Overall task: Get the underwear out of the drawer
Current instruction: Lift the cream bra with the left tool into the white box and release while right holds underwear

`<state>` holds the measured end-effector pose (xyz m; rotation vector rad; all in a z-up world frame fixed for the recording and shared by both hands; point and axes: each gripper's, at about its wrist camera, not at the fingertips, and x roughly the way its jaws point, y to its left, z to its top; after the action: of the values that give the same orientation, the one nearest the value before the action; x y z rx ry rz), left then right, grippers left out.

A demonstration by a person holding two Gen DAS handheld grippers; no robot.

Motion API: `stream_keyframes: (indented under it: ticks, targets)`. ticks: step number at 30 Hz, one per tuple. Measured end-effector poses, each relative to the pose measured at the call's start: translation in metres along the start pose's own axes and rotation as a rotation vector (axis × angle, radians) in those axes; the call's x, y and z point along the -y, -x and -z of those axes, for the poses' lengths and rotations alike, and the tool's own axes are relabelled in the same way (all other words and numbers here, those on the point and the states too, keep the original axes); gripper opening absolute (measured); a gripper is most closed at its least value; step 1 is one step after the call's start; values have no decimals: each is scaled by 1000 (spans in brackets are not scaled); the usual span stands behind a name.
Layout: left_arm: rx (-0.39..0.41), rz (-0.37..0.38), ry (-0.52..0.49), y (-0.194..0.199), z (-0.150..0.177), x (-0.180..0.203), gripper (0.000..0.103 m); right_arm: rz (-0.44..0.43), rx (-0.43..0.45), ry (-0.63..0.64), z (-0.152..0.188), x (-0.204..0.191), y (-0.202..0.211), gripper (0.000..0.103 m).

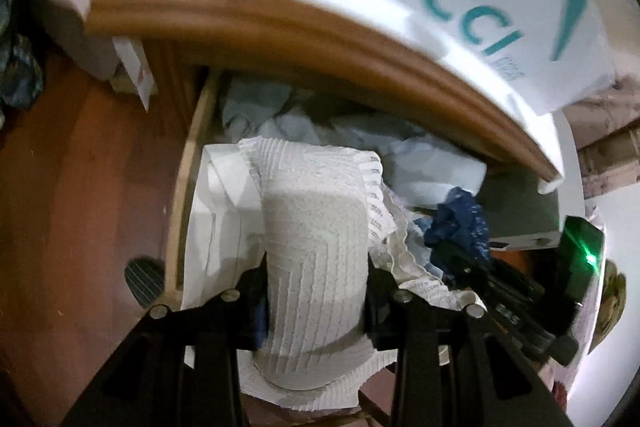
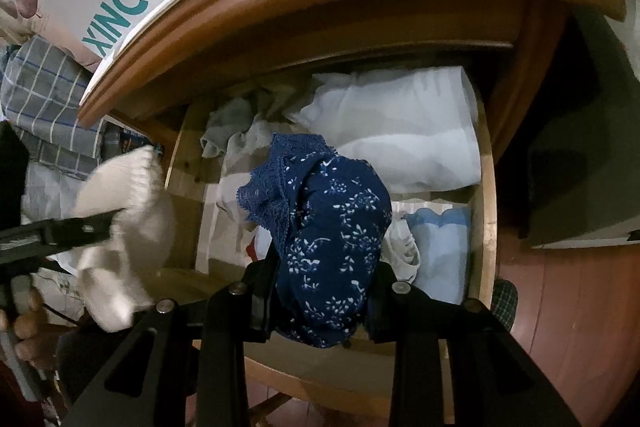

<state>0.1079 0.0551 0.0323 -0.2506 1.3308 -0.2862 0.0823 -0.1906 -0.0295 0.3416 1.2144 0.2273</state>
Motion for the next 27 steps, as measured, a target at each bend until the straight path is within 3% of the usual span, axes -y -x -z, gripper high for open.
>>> stream_keyframes:
  ticks: [3, 10, 16, 23, 27]
  targets:
    - [43, 3, -39, 20, -2, 6, 36, 30, -1, 25, 1, -4, -1, 30]
    - [58, 123, -80, 66, -2, 20, 35, 59, 10, 77, 1, -12, 0, 30]
    - [99, 168, -114, 102, -4, 37, 35, 57, 12, 75, 3, -9, 2, 30]
    - [210, 154, -182, 156, -19, 63, 36, 71, 39, 108, 4, -12, 4, 30]
    - [287, 106, -209, 182, -43, 77, 36, 99, 63, 154, 6, -19, 9, 30]
